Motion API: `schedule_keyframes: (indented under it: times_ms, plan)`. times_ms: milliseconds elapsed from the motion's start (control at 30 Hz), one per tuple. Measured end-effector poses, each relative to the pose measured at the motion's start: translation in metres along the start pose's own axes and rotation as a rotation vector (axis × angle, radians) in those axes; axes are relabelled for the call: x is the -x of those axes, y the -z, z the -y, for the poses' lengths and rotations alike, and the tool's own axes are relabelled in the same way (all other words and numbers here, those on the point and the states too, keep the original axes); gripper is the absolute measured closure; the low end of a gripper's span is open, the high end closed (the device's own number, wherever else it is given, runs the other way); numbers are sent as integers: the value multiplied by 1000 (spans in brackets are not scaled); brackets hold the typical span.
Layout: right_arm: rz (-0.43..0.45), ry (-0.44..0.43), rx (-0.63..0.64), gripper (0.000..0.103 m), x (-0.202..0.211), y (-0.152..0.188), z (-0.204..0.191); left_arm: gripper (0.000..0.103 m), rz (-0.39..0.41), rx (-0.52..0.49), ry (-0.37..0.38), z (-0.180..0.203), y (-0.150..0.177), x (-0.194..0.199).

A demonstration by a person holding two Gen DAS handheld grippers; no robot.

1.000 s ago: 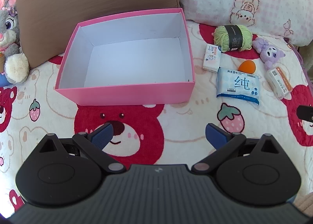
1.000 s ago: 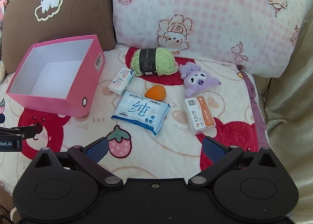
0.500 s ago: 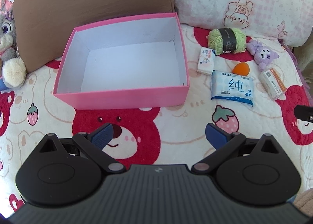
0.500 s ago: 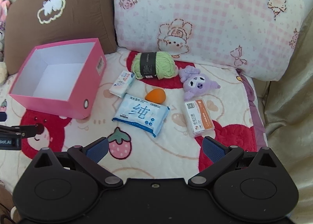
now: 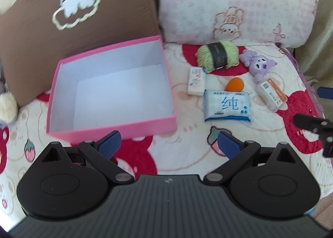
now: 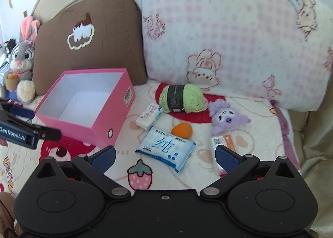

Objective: Organize objects
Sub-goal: 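Move the right tool toward the blue-and-white wet-wipes pack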

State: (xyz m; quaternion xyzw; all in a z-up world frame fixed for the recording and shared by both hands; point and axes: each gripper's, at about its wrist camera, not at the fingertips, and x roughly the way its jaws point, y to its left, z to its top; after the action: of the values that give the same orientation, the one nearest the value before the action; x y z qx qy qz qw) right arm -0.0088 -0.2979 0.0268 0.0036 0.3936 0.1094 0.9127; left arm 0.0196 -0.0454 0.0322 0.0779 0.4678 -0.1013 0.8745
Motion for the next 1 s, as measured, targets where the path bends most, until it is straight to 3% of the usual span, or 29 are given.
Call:
schedule_keyframes:
  times_ms: [167,467,600,733,1000]
  plan:
    - [-30,-66,-39,1,-14,-3,13,5,9,-48,52,24,-15,-15]
    - [-52,-70,18,4,-34,0,8,5,-2,-22,111,40,-35,-47]
    - [-70,-93,10,4,-54,5,10,5,-12,-15,157,48,-40,-73]
    - [-50,-59,5,5,-76,10,16,7,2,-11,223,56,-41,-100]
    - [-83,-95,-101,7,-128,22,30,18,-14,-31,212,72,-44,-141]
